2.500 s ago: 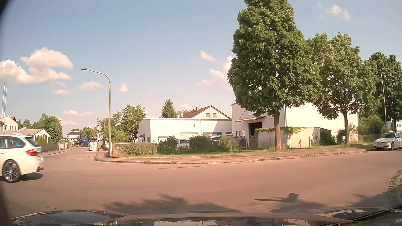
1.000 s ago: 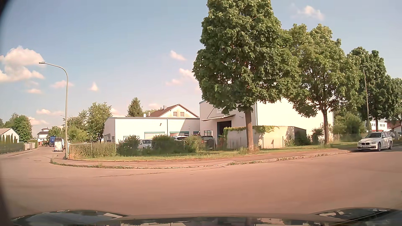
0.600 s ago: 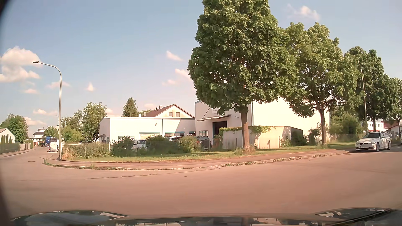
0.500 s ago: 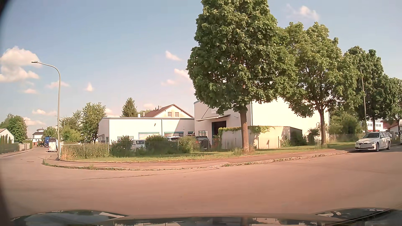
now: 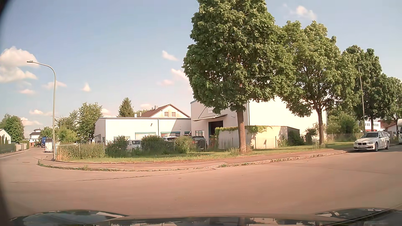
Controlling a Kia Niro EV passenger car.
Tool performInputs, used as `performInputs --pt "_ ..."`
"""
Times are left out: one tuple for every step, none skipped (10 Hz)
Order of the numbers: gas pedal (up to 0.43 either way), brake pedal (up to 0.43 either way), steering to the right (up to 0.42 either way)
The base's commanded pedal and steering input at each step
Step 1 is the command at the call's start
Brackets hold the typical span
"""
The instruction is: Follow the waypoints while adhering to traffic rules and regulations
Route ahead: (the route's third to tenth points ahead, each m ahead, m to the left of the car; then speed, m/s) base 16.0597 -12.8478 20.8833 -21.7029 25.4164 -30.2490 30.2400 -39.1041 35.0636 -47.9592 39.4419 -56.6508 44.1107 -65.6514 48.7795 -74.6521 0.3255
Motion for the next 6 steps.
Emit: performInputs --pt "0.0 0.128 0.198" --pt "0.0 0.085 0.198" --pt "0.0 0.061 0.198" --pt "0.0 0.049 0.198" --pt "0.0 0.043 0.198" --pt "0.0 0.03 0.198"
